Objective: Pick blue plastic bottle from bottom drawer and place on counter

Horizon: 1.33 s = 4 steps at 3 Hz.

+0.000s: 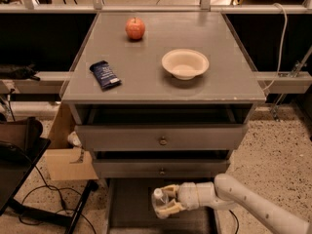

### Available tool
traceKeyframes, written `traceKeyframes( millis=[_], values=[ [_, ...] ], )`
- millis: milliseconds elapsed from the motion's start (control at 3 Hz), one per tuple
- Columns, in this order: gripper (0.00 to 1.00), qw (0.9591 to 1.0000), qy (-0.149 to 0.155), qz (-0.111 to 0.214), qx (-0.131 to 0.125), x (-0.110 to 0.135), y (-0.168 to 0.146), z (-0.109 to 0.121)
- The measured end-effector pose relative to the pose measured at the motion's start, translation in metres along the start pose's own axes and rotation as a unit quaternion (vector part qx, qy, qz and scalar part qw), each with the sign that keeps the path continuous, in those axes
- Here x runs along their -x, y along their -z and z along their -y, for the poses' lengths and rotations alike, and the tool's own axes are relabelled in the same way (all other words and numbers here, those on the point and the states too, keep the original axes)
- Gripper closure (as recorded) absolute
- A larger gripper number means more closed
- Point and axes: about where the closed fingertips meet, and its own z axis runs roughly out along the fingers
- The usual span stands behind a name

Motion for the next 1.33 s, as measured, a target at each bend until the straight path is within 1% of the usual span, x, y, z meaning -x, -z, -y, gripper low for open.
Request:
traceKeyframes(
  millis=[333, 667, 1000, 1333],
  values=[
    [1.00, 0.9992, -0.035, 0.017, -0.013, 0.059, 0.038, -0.048],
    [1.00, 0.9970, -0.064, 0.023, -0.036, 0.124, 0.069, -0.083],
    [1.00, 0.9924, -0.083, 0.007, -0.091, 0.216, 0.118, -0.081],
    [1.00, 0.9924, -0.083, 0.007, -0.091, 0.216, 0.118, -0.081]
  ],
)
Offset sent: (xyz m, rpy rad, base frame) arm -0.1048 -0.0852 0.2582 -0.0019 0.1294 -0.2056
